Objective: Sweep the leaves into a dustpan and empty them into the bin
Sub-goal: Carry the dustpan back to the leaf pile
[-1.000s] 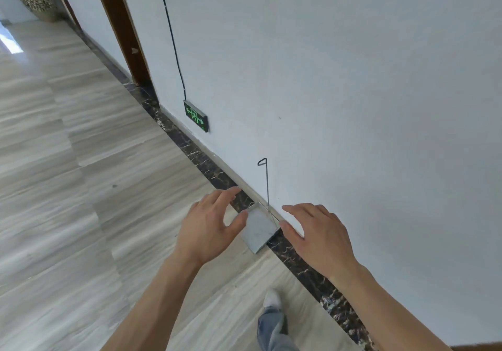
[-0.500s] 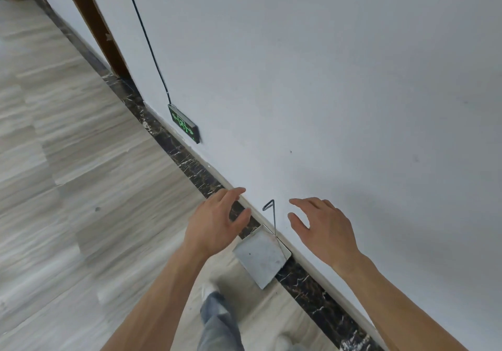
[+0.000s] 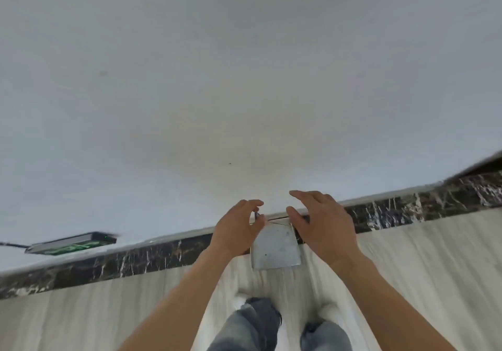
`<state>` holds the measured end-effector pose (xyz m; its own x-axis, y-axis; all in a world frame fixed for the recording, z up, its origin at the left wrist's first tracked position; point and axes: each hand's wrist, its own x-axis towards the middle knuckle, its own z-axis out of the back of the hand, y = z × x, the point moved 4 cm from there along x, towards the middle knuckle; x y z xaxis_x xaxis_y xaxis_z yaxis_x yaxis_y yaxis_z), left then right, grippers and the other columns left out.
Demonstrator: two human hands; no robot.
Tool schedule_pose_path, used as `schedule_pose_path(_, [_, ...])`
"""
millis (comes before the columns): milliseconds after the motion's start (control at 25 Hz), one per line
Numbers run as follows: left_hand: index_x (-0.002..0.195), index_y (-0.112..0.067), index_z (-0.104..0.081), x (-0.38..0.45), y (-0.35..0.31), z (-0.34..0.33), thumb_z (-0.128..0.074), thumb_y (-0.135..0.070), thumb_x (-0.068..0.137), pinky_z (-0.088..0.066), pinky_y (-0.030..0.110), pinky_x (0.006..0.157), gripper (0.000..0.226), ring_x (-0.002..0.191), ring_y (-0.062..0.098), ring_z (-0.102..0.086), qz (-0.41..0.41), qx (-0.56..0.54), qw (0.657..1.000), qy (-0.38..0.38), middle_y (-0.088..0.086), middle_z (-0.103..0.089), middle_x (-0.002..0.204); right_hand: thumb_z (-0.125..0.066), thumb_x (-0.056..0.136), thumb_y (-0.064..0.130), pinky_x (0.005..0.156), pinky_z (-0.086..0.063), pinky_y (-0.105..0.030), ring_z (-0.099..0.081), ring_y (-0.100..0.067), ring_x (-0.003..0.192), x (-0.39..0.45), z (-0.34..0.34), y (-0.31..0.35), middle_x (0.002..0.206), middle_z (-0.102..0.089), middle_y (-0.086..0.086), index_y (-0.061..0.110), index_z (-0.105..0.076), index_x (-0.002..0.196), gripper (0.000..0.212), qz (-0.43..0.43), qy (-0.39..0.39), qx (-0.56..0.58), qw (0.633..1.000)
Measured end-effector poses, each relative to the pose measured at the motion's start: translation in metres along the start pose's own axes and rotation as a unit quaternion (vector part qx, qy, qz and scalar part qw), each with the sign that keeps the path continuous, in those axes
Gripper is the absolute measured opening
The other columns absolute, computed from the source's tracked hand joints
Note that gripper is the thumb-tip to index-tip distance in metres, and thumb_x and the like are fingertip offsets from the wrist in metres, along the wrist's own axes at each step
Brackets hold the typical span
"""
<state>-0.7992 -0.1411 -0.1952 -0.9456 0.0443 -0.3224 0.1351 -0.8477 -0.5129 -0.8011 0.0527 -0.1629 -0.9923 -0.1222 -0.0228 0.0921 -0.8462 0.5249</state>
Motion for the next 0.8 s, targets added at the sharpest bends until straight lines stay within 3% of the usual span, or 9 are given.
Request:
schedule_pose_path(160, [0.124,-0.034,-0.058,0.019,0.038,-0.017,-0.048,-0.026,0.097,-0.044,0.024,0.092,0.029,0.11,0.007,-0.056,-0.027,0.028,0.997,0.062,-0.015,-0.06,0.118,-0.048,0.092,0.049,0.087,-0.05,-0.03,-0.055,-0.009,0.111,-0.04,-0.045,-0.014,0.125,-0.06,0.014,0.037,-0.053,0.131,0.041,-0.149,0.012,0.036,0.988])
schedule_pose_path(360, [0.13,-0.033,-0.054,0.056,0.088,-0.068,-0.046,-0.017,0.097,-0.042,0.036,0.102,0.037,0.126,0.017,-0.046,-0.057,0.142,0.98,0.131,-0.008,-0.049,0.137,-0.048,0.093,0.046,0.097,-0.046,-0.036,-0.055,-0.016,0.12,-0.045,-0.142,-0.02,0.133,-0.058,0.007,0.029,-0.044,0.141,0.051,-0.255,0.125,0.133,0.95])
schedule_pose_path(440, [0.134,-0.032,-0.049,0.078,0.092,-0.087,-0.049,-0.012,0.094,-0.044,0.038,0.098,0.044,0.132,0.018,-0.038,-0.105,0.203,0.966,0.12,-0.01,-0.041,0.145,-0.05,0.093,0.044,0.099,-0.045,-0.037,-0.054,-0.017,0.122,-0.041,-0.177,-0.026,0.133,-0.058,0.005,0.026,-0.041,0.144,0.055,-0.283,0.148,0.152,0.935])
schedule_pose_path(520, [0.125,-0.03,-0.057,0.102,0.098,-0.103,-0.054,-0.011,0.091,-0.045,0.037,0.093,0.039,0.133,0.018,-0.036,-0.189,0.284,0.934,0.108,-0.01,-0.044,0.143,-0.053,0.093,0.037,0.102,-0.044,-0.036,-0.054,-0.018,0.123,-0.031,-0.211,-0.028,0.132,-0.059,0.004,0.025,-0.038,0.145,0.055,-0.311,0.157,0.19,0.918])
schedule_pose_path(640, [0.101,-0.026,-0.065,0.123,0.107,-0.122,-0.057,-0.022,0.092,-0.046,0.033,0.08,0.012,0.113,0.018,-0.054,-0.285,0.35,0.887,0.097,-0.009,-0.061,0.117,-0.058,0.092,0.029,0.102,-0.046,-0.039,-0.055,-0.019,0.12,-0.02,-0.251,-0.018,0.131,-0.06,0.001,0.025,-0.04,0.144,0.056,-0.356,0.134,0.296,0.876])
schedule_pose_path(720, [0.098,-0.021,-0.062,0.128,0.108,-0.129,-0.056,-0.022,0.09,-0.038,0.03,0.07,0.01,0.099,0.02,-0.059,-0.325,0.377,0.863,0.086,-0.005,-0.062,0.106,-0.058,0.091,0.022,0.098,-0.049,-0.043,-0.057,-0.021,0.113,-0.008,-0.267,-0.006,0.13,-0.06,0.001,0.022,-0.041,0.143,0.054,-0.367,0.112,0.369,0.846])
schedule_pose_path(800, [0.096,-0.016,-0.06,0.122,0.106,-0.133,-0.055,-0.019,0.085,-0.033,0.03,0.07,0.012,0.089,0.023,-0.059,-0.34,0.377,0.854,0.113,0.0,-0.062,0.1,-0.055,0.089,0.006,0.094,-0.052,-0.05,-0.057,-0.021,0.095,-0.011,-0.277,0.006,0.115,-0.066,0.004,0.021,-0.045,0.14,0.054,-0.417,0.066,0.494,0.76])
